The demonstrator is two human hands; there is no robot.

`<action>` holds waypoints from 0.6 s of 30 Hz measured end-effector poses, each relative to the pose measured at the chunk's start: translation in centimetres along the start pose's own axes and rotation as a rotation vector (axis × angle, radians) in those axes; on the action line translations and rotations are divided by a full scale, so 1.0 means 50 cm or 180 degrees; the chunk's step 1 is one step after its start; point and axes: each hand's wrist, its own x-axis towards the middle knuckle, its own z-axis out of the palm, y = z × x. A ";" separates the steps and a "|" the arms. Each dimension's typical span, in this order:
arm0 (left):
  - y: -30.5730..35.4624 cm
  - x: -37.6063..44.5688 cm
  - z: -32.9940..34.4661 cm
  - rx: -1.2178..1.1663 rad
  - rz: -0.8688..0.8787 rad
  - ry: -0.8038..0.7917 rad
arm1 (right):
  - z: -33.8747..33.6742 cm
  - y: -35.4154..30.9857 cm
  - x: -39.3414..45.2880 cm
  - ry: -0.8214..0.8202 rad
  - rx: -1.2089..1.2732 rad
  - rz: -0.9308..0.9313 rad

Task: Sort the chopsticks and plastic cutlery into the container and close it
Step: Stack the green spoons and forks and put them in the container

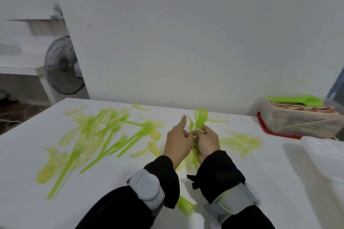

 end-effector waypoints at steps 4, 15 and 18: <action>-0.014 0.005 -0.013 -0.0166 0.0040 0.0075 | 0.018 -0.005 -0.007 0.0097 0.0092 -0.0064; -0.057 0.034 -0.123 -0.0839 0.0000 -0.0455 | 0.106 -0.004 -0.073 -0.0415 0.0409 0.0224; -0.065 0.040 -0.138 -0.0936 0.0100 -0.0609 | 0.108 -0.007 -0.076 -0.0437 -0.0084 0.0307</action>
